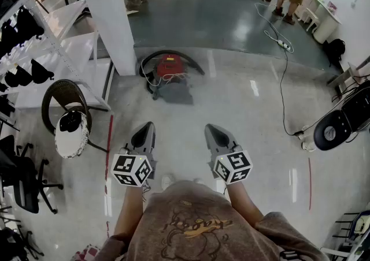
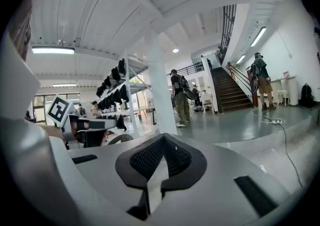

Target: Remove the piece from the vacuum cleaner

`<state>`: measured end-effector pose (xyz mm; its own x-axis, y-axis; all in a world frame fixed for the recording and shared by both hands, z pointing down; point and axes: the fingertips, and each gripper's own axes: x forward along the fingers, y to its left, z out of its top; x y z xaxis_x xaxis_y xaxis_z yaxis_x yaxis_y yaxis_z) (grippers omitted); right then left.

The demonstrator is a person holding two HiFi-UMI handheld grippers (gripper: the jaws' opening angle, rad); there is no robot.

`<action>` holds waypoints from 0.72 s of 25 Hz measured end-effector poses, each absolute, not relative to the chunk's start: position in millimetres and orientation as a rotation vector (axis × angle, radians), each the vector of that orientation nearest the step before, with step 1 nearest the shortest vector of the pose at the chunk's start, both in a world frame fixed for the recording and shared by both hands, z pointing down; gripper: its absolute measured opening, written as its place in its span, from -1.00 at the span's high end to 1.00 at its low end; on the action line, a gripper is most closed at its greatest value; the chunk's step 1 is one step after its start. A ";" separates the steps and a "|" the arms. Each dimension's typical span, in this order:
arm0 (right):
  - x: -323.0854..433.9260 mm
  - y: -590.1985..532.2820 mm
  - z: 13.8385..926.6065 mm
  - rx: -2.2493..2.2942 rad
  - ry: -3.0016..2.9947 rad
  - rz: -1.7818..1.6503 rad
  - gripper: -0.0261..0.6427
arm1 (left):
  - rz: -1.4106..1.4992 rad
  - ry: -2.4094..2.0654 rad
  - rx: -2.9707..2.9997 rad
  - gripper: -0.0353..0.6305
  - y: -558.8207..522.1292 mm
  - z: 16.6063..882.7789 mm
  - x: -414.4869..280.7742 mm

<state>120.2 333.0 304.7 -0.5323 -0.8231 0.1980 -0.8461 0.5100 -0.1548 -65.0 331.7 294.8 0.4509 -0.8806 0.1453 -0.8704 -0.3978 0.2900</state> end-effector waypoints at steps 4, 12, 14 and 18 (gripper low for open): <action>116.4 326.1 303.4 1.486 -2.646 0.378 0.92 | -0.038 -1.483 2.388 0.89 323.2 294.9 -69.9; 96.2 306.0 306.9 1.556 -2.609 0.376 0.92 | -0.031 -1.432 2.439 0.89 292.3 296.5 -89.9; 89.2 301.4 309.7 1.575 -2.603 0.374 0.92 | -0.035 -1.409 2.460 0.89 285.3 297.8 -95.4; 76.8 294.5 310.9 1.596 -2.589 0.372 0.92 | -0.048 -1.385 2.469 0.89 270.4 300.8 -106.5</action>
<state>76.8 294.5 310.9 -0.4553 -0.8695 0.1917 -0.8883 0.4289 -0.1643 -106.5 270.4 300.8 0.5325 -0.8378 0.1204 -0.8274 -0.4852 0.2828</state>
